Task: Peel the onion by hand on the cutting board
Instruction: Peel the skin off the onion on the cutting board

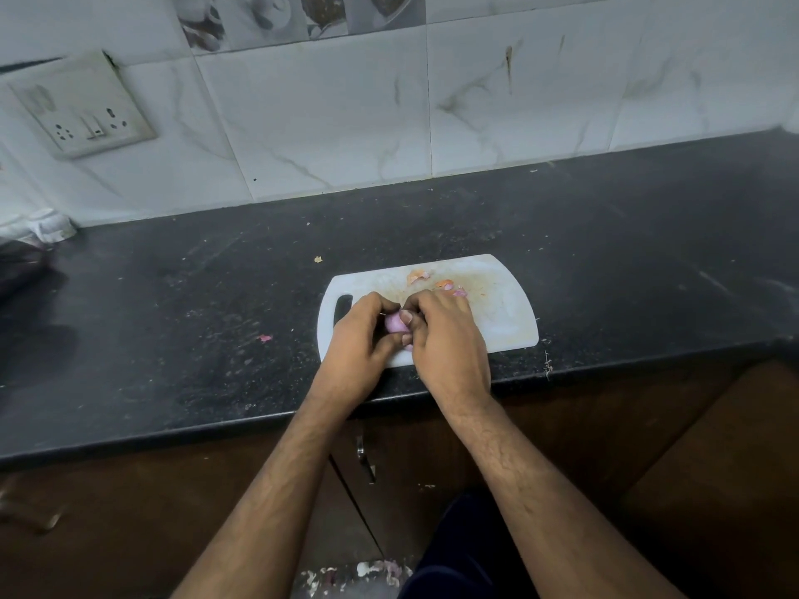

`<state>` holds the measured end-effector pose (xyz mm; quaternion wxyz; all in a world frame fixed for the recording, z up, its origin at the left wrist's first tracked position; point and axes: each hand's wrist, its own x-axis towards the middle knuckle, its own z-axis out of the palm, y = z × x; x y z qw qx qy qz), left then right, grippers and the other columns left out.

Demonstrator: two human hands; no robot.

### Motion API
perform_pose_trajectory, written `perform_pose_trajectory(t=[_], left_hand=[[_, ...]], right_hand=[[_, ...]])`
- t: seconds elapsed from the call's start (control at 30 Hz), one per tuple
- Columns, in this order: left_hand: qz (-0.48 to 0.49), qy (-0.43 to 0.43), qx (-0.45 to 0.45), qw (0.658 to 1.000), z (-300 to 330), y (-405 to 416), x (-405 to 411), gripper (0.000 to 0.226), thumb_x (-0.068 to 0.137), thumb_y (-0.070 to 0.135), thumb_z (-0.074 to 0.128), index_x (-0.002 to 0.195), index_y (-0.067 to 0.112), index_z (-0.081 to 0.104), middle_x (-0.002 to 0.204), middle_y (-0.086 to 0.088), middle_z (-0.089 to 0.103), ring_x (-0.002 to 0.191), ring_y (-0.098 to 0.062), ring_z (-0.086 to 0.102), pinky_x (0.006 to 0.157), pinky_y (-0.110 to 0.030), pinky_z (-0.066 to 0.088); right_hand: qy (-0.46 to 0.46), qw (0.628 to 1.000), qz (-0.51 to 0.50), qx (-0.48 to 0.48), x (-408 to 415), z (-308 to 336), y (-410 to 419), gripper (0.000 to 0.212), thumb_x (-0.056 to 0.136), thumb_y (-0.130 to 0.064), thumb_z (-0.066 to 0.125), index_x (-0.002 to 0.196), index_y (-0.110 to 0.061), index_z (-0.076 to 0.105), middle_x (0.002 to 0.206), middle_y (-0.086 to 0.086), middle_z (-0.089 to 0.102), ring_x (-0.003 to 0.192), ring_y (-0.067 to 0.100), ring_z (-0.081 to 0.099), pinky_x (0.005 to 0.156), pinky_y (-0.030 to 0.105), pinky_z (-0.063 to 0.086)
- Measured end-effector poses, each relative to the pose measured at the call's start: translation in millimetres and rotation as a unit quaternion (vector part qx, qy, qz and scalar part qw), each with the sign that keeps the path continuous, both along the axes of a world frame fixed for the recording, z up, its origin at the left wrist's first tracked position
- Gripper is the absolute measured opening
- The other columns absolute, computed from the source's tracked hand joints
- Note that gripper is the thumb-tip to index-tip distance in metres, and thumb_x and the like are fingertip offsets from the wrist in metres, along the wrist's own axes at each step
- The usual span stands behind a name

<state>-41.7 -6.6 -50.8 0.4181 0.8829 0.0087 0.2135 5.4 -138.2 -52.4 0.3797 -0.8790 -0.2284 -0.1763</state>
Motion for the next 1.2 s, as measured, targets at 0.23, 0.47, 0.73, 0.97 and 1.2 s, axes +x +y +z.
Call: perform_pose_trajectory(t=[0.23, 0.47, 0.73, 0.97, 1.2], left_hand=[[0.006, 0.002, 0.011, 1.0, -0.2, 0.5, -0.4, 0.026, 0.09, 0.009, 0.076, 0.112, 0.012, 0.062, 0.101, 0.009, 0.067, 0.099, -0.011, 0.065, 0.09, -0.031, 0.054], [0.003, 0.013, 0.035, 0.999, -1.9, 3.2, 1.3, 0.026, 0.094, 0.009, 0.071, 0.117, 0.013, 0.06, 0.102, 0.01, 0.071, 0.098, 0.003, 0.065, 0.084, -0.009, 0.045], [-0.004, 0.03, 0.026, 0.999, 0.1, 6.3, 3.1, 0.026, 0.099, 0.01, 0.065, 0.124, 0.015, 0.06, 0.113, 0.008, 0.074, 0.108, -0.003, 0.068, 0.094, -0.017, 0.051], [-0.012, 0.054, -0.007, 0.998, 3.1, 8.3, 5.2, 0.023, 0.101, 0.012, 0.063, 0.123, 0.017, 0.062, 0.114, 0.014, 0.072, 0.108, 0.006, 0.066, 0.091, -0.008, 0.047], [-0.013, 0.053, -0.036, 0.998, 0.5, 6.7, 4.1, 0.023, 0.1, 0.013, 0.065, 0.122, 0.019, 0.06, 0.116, 0.017, 0.071, 0.11, 0.009, 0.064, 0.093, -0.006, 0.046]], right_hand=[[-0.022, 0.993, -0.001, -0.117, -1.2, 6.1, 1.4, 0.023, 0.096, -0.017, 0.057, 0.118, -0.016, 0.059, 0.117, -0.001, 0.063, 0.11, 0.018, 0.049, 0.082, 0.032, 0.046], [0.003, 0.992, 0.012, -0.125, 1.6, 6.5, 0.9, 0.025, 0.093, -0.018, 0.063, 0.116, -0.018, 0.055, 0.119, -0.002, 0.059, 0.111, 0.018, 0.047, 0.085, 0.031, 0.039], [-0.004, 0.99, 0.025, -0.137, 0.8, 7.6, 1.3, 0.025, 0.091, -0.021, 0.067, 0.11, -0.022, 0.051, 0.115, -0.006, 0.057, 0.107, 0.016, 0.045, 0.083, 0.032, 0.039], [0.044, 0.995, 0.007, -0.09, 2.7, 8.2, -2.8, 0.023, 0.093, -0.012, 0.064, 0.113, -0.016, 0.054, 0.114, -0.001, 0.058, 0.107, 0.018, 0.045, 0.086, 0.031, 0.041], [0.066, 0.997, -0.034, -0.029, 1.8, 9.2, -2.7, 0.027, 0.093, 0.0, 0.053, 0.117, -0.013, 0.055, 0.117, 0.002, 0.059, 0.109, 0.019, 0.045, 0.095, 0.038, 0.046]])
